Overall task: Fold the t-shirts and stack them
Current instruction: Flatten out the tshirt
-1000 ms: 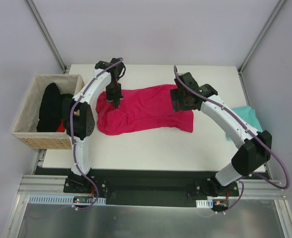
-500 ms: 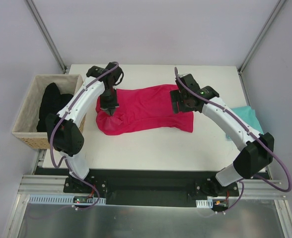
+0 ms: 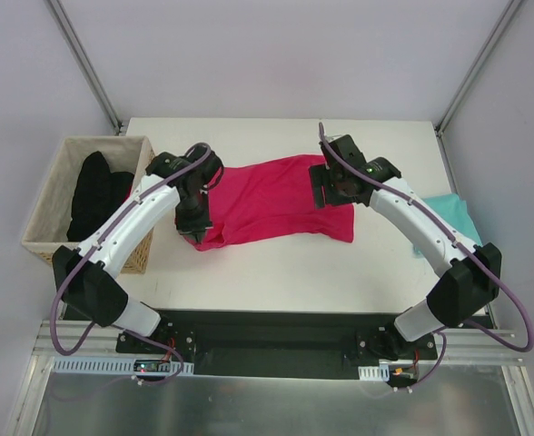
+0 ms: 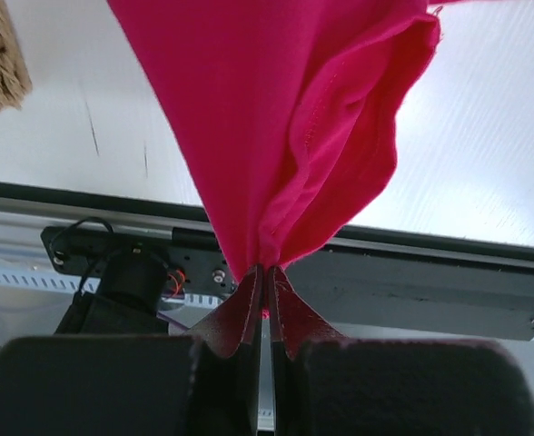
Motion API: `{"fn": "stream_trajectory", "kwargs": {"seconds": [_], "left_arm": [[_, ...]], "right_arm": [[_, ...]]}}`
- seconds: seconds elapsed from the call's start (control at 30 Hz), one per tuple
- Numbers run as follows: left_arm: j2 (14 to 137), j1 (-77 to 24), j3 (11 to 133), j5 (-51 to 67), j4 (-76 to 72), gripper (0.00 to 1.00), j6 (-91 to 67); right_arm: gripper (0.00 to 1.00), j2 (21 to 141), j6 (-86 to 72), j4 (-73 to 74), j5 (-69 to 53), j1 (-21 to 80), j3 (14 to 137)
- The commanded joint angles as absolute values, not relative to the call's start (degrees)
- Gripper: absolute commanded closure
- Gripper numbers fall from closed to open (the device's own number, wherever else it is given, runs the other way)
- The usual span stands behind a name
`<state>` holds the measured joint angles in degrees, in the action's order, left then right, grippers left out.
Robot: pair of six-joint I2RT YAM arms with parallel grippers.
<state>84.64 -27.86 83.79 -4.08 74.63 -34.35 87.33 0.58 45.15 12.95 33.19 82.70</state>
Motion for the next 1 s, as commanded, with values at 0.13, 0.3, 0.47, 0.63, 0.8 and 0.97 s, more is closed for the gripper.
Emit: {"fn": "stream_trajectory", "kwargs": {"seconds": [0.13, 0.3, 0.47, 0.63, 0.8, 0.97], "left_arm": [[80.07, -32.69, 73.49, 4.21, 86.92, 0.97, -38.85], [80.94, -35.86, 69.26, 4.66, 86.92, 0.59, -39.02], [82.44, -36.12, 73.46, 0.89, 86.92, 0.6, -39.46], [86.21, -35.86, 82.87, -6.67, 87.01, 0.58, -40.78], [93.07, -35.25, 90.07, -12.04, 85.7, 0.57, -40.17], [96.58, -32.88, 91.24, -13.44, 80.7, 0.65, -38.15]], "right_arm": [[0.27, 88.94, 0.7, 43.77, 11.25, 33.05, 86.83], [0.27, 90.7, 1.32, 44.03, 10.72, 33.13, 88.41], [0.27, 92.37, 2.02, 44.91, 10.55, 33.05, 90.61], [0.27, 93.51, 1.85, 45.53, 9.76, 33.05, 92.02], [0.27, 93.17, 2.37, 46.23, 10.89, 33.05, 92.29], [0.3, 91.85, 3.25, 47.2, 15.37, 32.96, 91.67]]}}
